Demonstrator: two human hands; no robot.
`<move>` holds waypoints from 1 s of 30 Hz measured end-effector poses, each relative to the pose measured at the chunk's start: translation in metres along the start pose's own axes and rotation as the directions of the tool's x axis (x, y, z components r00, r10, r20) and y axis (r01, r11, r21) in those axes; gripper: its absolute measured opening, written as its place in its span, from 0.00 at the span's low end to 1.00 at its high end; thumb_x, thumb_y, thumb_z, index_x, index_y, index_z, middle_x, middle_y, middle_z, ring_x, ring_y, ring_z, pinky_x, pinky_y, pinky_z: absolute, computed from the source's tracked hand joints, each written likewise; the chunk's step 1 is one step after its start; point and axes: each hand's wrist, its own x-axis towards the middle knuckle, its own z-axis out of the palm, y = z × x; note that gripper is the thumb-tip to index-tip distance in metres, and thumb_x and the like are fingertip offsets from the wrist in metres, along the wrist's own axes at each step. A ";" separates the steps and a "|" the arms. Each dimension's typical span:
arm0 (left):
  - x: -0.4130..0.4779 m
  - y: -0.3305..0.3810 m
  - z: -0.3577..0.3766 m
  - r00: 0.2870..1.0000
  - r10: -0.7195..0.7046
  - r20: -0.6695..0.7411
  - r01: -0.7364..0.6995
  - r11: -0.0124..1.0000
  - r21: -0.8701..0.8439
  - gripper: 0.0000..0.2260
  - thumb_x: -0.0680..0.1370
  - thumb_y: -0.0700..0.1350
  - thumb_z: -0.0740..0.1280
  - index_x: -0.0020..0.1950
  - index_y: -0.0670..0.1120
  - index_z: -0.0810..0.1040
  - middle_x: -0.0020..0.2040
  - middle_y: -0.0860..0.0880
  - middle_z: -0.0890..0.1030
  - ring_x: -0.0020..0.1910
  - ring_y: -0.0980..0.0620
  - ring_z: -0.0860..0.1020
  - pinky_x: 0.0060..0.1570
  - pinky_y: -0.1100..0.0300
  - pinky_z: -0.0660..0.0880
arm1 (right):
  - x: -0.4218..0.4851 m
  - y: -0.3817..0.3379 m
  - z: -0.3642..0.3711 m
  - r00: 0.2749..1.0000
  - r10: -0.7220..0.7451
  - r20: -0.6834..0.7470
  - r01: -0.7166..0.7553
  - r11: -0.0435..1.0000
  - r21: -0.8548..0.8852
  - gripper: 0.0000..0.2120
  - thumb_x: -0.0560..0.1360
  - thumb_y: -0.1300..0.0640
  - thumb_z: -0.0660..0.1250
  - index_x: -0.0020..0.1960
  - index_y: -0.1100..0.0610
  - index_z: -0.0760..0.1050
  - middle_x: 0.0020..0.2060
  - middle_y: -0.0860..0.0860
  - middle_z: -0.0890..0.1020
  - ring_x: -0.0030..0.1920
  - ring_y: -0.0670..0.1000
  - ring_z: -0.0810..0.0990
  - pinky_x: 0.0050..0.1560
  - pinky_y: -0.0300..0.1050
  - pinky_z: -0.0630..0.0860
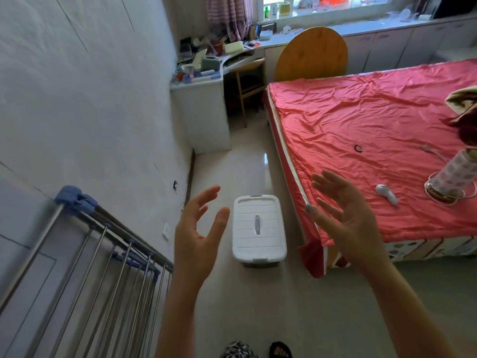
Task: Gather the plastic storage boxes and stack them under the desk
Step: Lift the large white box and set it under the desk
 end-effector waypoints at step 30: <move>0.298 -0.166 0.005 0.962 -0.098 0.255 0.110 0.993 -0.036 0.20 0.76 0.51 0.66 0.67 0.51 0.73 0.65 0.56 0.77 0.65 0.59 0.75 0.65 0.64 0.71 | 0.239 0.128 0.118 0.980 0.165 -0.111 -0.177 0.977 -0.115 0.30 0.69 0.52 0.74 0.69 0.43 0.69 0.66 0.45 0.78 0.68 0.45 0.76 0.65 0.48 0.75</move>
